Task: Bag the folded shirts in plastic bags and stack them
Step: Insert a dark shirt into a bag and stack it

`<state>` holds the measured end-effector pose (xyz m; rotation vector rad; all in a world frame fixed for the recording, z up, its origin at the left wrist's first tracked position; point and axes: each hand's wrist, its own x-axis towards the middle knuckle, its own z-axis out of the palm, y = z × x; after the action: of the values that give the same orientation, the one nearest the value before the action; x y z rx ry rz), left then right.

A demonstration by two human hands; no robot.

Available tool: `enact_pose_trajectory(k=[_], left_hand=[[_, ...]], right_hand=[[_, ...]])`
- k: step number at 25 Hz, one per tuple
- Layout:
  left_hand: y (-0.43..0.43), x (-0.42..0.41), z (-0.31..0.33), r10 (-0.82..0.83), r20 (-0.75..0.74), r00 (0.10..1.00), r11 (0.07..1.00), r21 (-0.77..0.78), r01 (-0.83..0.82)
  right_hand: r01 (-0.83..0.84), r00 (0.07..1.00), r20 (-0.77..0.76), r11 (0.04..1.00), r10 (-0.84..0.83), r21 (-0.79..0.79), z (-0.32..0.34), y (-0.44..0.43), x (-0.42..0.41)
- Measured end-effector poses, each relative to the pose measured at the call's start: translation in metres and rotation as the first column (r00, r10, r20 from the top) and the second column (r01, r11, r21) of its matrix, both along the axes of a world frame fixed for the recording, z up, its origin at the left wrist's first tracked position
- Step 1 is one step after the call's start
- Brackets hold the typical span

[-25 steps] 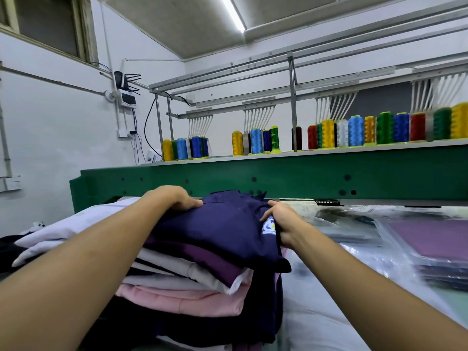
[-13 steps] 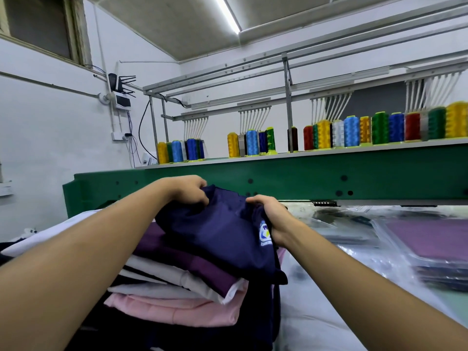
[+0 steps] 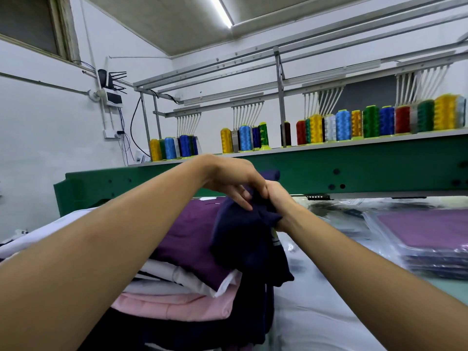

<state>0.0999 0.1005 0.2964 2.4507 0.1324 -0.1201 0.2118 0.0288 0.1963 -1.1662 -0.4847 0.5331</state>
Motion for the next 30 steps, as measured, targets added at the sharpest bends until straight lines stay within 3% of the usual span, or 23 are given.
enact_pose_trajectory(k=[2,6,9,11,13,14,16,19,25,30], left_hand=[[0.004,0.003,-0.004,0.01,0.118,0.993,0.996,-0.093,0.001],[-0.007,0.02,-0.024,0.041,0.387,0.921,0.997,-0.08,-0.011],[-0.023,0.047,-0.048,0.067,0.487,0.871,0.998,-0.028,-0.061],[-0.032,0.066,-0.068,-0.013,0.425,0.905,0.973,0.214,-0.086],[-0.042,0.083,-0.093,-0.126,0.225,0.966,0.843,0.538,-0.015],[-0.049,0.09,-0.108,-0.16,0.119,0.98,0.788,0.613,0.054],[-0.062,0.102,-0.14,-0.165,-0.023,0.986,0.784,0.603,0.145],[-0.074,0.115,-0.184,-0.159,-0.099,0.982,0.829,0.528,0.187],[-0.079,0.128,-0.225,-0.291,0.061,0.955,0.742,0.645,0.184],[-0.072,0.136,-0.233,-0.402,-0.047,0.915,0.637,0.703,0.316]], right_hand=[[0.04,0.999,0.034,0.999,-0.04,0.016,0.006,-0.015,0.008],[0.057,0.984,0.174,0.996,-0.044,-0.069,0.011,-0.054,0.027],[0.288,0.905,0.38,0.933,-0.191,-0.217,0.0,-0.089,0.048],[0.394,0.83,0.531,0.853,-0.17,-0.342,-0.008,-0.117,0.057],[0.456,0.749,0.661,0.754,-0.038,-0.473,-0.017,-0.143,0.065],[0.492,0.711,0.703,0.695,0.027,-0.524,-0.021,-0.156,0.068],[0.557,0.641,0.757,0.6,0.129,-0.574,-0.03,-0.178,0.074],[0.595,0.612,0.768,0.53,0.189,-0.604,-0.043,-0.203,0.083],[0.611,0.603,0.772,0.505,0.201,-0.609,-0.06,-0.224,0.099],[0.656,0.57,0.778,0.424,0.264,-0.624,-0.067,-0.223,0.101]])
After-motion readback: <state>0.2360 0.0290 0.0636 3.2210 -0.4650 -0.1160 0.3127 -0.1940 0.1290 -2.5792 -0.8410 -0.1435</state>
